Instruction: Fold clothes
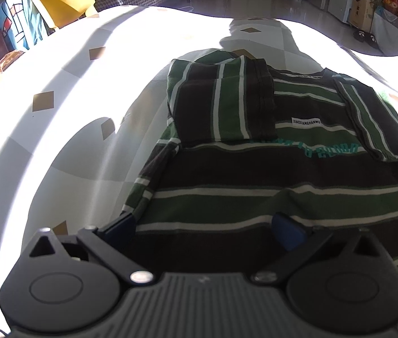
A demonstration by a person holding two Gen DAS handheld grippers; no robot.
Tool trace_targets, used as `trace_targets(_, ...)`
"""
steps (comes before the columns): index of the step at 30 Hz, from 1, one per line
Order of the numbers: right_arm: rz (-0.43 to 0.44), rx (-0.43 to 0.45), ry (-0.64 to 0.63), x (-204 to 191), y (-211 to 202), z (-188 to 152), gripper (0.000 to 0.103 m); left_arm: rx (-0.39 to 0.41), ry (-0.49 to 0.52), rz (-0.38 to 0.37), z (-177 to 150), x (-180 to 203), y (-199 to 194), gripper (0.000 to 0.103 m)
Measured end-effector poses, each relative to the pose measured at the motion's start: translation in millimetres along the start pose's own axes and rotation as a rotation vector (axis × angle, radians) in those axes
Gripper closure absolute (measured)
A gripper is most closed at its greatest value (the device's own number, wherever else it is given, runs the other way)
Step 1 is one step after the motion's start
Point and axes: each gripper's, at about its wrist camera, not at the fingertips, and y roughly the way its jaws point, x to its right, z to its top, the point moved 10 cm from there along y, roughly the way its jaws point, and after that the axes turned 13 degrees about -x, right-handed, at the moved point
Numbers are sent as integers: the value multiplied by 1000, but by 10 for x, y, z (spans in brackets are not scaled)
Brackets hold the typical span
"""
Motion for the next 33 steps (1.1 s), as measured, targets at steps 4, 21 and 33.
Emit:
trace_targets(4,12,-23,-41,-95,101,-48,59,-2,-4,-6,-55,-22,-52,0)
trace_targets(21,-179,-17,-273,-169,482,-60,63,2,-30,-21,-147,-123,-146,0)
trace_targets(33,54,-8,-157,-283,223,29,97,19,-42,-22,-132,-163,-228,0)
